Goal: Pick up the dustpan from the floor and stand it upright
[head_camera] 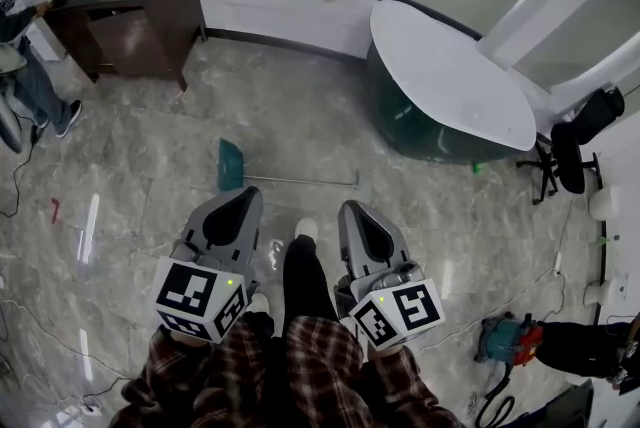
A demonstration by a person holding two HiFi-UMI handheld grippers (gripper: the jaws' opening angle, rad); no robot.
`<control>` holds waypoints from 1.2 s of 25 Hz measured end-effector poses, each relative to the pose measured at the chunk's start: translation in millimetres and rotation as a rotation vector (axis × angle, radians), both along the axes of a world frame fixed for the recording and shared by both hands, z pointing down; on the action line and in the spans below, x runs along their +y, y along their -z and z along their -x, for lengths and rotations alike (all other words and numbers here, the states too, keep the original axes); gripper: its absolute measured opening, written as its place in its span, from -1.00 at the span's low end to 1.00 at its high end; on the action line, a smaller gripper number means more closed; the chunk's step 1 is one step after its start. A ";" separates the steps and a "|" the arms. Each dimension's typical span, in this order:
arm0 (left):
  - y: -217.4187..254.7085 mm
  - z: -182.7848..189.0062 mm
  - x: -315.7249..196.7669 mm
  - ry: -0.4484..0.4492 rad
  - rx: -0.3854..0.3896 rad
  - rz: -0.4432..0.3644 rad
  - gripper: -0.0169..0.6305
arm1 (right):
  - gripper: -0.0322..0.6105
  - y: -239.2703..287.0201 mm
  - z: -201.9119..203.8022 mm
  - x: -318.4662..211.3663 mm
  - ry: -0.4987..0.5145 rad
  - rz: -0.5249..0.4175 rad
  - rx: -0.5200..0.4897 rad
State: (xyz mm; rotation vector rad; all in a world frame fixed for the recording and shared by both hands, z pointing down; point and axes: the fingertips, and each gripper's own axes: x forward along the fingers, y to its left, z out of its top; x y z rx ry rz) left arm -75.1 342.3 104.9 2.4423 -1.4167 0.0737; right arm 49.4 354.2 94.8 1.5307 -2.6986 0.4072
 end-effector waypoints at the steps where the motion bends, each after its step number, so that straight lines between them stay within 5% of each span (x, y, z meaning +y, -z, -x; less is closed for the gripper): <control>1: 0.1 -1.8 -15.2 0.005 0.000 0.001 -0.91 | -0.87 1.7 -2.1 -16.4 0.006 -0.004 0.005; 16: 26.9 -65.3 -249.7 0.112 0.022 -0.026 -0.91 | -0.87 22.4 -55.9 -253.8 0.149 -0.003 0.025; 22: 27.5 -84.8 -289.1 0.126 0.022 -0.035 -0.91 | -0.87 18.2 -60.3 -291.6 0.209 0.005 0.019; 30: 22.6 -84.7 -304.2 0.066 0.021 -0.031 -0.91 | -0.87 12.8 -58.2 -310.7 0.160 0.027 0.009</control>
